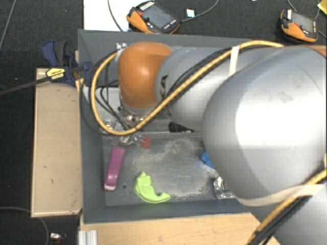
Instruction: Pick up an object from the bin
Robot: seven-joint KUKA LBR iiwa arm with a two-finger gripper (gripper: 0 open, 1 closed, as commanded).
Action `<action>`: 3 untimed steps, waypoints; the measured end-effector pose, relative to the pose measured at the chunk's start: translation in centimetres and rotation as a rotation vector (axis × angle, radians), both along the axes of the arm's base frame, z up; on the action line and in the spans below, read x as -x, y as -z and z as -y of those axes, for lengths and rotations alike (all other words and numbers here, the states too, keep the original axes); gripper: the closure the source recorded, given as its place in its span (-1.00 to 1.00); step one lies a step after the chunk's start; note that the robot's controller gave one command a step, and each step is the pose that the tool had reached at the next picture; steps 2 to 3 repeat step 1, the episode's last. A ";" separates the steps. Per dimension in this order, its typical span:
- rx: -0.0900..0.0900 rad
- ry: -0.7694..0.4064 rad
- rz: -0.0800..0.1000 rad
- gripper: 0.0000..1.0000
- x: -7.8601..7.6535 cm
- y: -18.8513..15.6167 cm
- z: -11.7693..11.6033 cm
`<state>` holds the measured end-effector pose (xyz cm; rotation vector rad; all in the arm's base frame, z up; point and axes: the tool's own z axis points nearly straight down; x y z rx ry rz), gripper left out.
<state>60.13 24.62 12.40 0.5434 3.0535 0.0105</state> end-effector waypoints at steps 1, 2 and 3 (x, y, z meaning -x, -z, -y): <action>0.001 -0.001 -0.003 1.00 0.2 -6.1 0.1; 0.001 -0.001 -0.003 1.00 0.2 -6.1 0.1; 0.001 -0.001 -0.003 1.00 0.2 -6.1 0.1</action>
Offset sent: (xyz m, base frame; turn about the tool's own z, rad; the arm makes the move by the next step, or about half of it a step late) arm -0.0030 -0.0012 0.0521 0.0009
